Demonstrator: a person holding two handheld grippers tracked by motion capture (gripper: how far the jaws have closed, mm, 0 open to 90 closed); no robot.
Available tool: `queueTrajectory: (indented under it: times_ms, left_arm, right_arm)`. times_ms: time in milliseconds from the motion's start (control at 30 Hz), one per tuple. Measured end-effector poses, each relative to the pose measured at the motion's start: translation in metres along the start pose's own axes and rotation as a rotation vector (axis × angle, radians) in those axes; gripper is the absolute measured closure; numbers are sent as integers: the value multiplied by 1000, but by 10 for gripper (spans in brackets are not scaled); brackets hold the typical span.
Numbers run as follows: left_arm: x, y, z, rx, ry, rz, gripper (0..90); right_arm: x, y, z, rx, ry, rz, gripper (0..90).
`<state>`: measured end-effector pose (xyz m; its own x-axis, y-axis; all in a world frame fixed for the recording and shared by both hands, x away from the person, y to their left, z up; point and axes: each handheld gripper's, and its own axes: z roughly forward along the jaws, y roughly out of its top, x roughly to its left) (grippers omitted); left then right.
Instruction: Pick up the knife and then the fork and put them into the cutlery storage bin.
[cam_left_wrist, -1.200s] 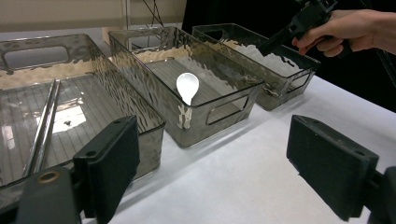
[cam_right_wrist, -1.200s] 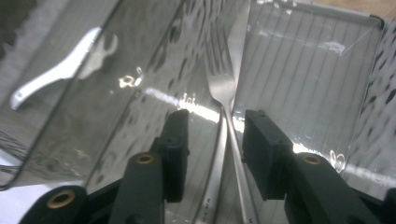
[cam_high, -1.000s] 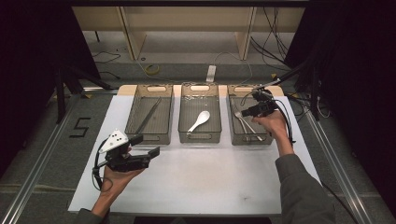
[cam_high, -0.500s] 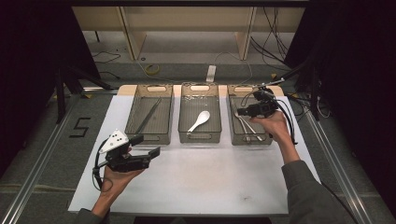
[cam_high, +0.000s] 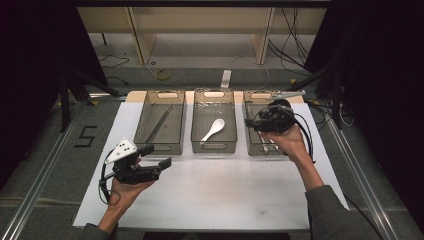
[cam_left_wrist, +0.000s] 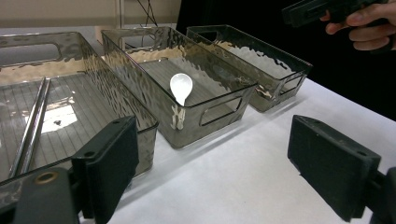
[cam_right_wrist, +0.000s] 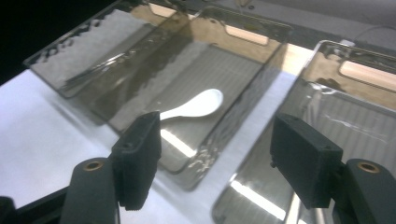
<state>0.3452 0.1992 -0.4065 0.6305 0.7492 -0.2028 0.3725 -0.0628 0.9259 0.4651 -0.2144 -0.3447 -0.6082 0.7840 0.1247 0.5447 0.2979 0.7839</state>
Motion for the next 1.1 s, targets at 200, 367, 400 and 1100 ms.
queueTrajectory:
  times_ms: [200,367,400,1100]
  left_arm:
    - [-1,0,1,5,-12,2,160]
    - [0,-1,2,16,-36,-2,160]
    - [-1,-1,2,15,-38,-1,160]
    - [0,-1,3,10,-86,-36,160]
  right_arm:
    - [10,-10,-8,-32,25,-14,321]
    - [17,-20,-13,-61,51,-18,304]
    - [19,-22,-14,-71,49,-23,304]
    - [36,-62,-30,-173,117,-39,292]
